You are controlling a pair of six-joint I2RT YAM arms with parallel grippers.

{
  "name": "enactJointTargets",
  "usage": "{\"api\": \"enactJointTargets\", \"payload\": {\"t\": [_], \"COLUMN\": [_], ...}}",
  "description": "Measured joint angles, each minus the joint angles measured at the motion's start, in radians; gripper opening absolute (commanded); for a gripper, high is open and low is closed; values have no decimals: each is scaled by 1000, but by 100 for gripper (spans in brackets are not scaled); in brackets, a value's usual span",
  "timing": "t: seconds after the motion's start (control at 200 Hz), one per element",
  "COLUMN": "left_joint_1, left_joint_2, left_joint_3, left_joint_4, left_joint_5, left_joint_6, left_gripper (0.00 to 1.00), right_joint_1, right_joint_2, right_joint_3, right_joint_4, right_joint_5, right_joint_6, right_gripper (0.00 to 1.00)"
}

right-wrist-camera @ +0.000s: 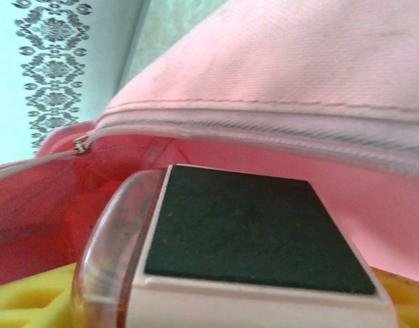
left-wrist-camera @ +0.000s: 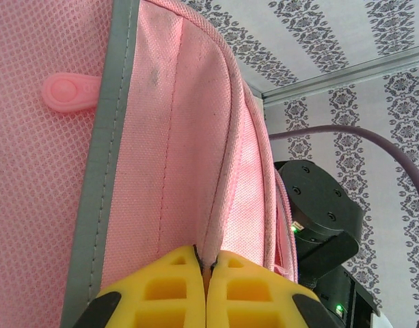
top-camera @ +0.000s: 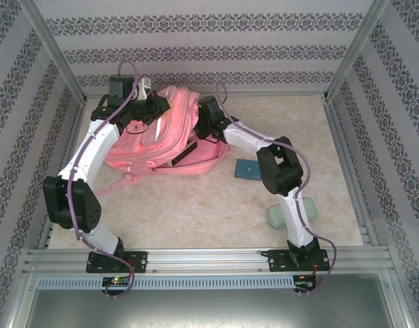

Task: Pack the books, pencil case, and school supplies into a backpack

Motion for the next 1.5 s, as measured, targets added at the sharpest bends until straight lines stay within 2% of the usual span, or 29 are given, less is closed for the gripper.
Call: {"api": "enactJointTargets", "payload": {"t": [0.1,0.12,0.15,0.445,0.634,0.694,0.819,0.884,1.079,1.119,1.179,1.284,1.374,1.424,1.464,1.499], "left_joint_1": [0,0,0,0,0,0,0,0,0,0,0,0,0,0,-1,-1], "left_joint_2": [0,0,0,0,0,0,0,0,0,0,0,2,6,10,12,14], "left_joint_3": [0,0,0,1,3,5,16,18,18,18,18,18,18,18,18,18], "left_joint_4": [0,0,0,-1,-3,-8,-27,-30,-34,-34,-34,-34,-34,-33,-32,-30], "left_joint_5": [0,0,0,0,0,0,-1,-1,-1,-1,-1,0,0,1,3,7], "left_joint_6": [0,0,0,6,11,15,29,35,43,45,49,54,56,56,56,56], "left_gripper": [0,0,0,0,0,0,0,0,0,0,0,0,0,0,0,0], "right_joint_1": [0,0,0,0,0,0,-7,-14,-77,-96,-130,-209,-281,-315,-334,-346], "right_joint_2": [0,0,0,-48,-106,-130,-209,-268,-530,-591,-685,-846,-977,-1042,-1089,-1125], "right_joint_3": [4,5,8,18,16,-1,-83,-155,-449,-513,-612,-787,-922,-978,-1012,-1032], "right_joint_4": [-31,-35,-43,-97,-134,-143,-167,-177,-242,-257,-294,-361,-441,-489,-528,-566], "right_joint_5": [1,1,2,23,26,26,25,26,55,63,77,94,106,112,116,122], "right_joint_6": [-13,-21,-32,-126,-203,-230,-308,-351,-449,-461,-468,-476,-468,-470,-469,-464], "right_gripper": [85,95,98,97,88,82,51,40,39,41,54,56,66,80,96,98]}}
